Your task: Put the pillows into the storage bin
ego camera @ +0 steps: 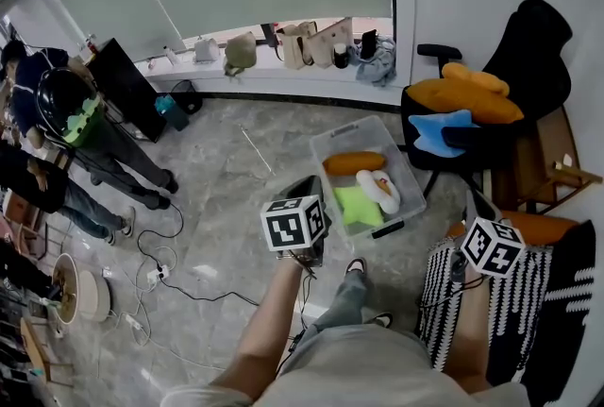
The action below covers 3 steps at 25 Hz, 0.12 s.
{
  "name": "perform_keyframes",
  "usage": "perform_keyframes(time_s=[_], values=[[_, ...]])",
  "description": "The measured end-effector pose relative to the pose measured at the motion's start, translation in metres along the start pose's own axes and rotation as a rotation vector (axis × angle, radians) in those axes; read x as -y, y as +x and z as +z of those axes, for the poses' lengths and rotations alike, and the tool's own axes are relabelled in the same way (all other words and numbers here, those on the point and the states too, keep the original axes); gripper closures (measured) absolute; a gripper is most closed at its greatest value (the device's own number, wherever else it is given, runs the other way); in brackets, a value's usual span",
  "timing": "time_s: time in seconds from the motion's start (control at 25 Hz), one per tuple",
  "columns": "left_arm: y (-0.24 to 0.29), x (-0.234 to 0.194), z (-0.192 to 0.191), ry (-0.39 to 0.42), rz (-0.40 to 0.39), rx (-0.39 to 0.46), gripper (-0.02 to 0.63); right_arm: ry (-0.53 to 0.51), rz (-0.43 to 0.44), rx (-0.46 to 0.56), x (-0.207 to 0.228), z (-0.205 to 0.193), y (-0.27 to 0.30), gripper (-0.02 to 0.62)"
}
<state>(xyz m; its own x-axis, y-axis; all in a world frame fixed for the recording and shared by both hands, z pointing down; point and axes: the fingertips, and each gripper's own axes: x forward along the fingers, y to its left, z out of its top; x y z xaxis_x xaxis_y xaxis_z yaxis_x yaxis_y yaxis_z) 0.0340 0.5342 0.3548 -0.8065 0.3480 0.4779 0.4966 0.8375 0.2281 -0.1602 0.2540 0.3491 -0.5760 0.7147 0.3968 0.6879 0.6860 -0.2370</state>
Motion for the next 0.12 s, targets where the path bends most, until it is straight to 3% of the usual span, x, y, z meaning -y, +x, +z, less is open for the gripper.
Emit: perform_keyframes(time_s=[0.12], values=[[-0.0014,0.0007,0.0009,-0.002,-0.005,-0.002,0.595,-0.003,-0.001,-0.004,-0.0021,0.0007,-0.0019,0.594]])
